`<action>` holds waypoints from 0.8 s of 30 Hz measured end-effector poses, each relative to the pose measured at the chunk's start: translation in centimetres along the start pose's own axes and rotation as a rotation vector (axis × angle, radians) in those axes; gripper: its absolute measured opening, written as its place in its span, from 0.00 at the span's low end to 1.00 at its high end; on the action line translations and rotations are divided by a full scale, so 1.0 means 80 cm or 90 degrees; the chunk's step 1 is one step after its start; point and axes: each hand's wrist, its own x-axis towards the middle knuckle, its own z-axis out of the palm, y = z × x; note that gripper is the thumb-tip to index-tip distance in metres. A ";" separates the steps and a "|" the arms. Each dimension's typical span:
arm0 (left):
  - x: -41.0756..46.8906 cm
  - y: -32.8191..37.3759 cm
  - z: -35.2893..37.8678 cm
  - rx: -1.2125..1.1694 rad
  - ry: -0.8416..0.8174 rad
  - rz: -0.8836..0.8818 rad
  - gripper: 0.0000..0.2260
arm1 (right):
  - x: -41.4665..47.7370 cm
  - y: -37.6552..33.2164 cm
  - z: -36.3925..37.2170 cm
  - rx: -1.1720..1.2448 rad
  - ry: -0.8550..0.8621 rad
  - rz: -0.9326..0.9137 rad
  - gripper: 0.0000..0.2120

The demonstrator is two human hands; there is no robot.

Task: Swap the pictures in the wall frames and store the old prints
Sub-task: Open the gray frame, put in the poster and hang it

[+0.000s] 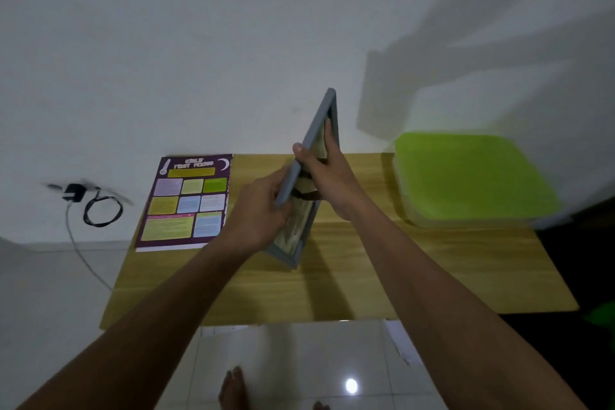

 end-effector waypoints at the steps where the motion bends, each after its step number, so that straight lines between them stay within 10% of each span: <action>1: 0.000 0.001 0.006 0.000 -0.008 0.007 0.30 | -0.001 -0.001 -0.005 0.007 0.008 -0.008 0.40; 16: 0.014 -0.054 0.064 0.050 0.094 -0.166 0.25 | -0.003 0.064 -0.094 0.045 0.111 0.076 0.32; 20: 0.024 -0.112 0.059 -0.125 -0.060 -0.456 0.37 | -0.003 0.084 -0.113 0.171 0.064 0.164 0.33; 24: 0.018 -0.129 0.075 -0.174 -0.083 -0.424 0.24 | 0.002 0.105 -0.125 0.149 0.059 0.208 0.31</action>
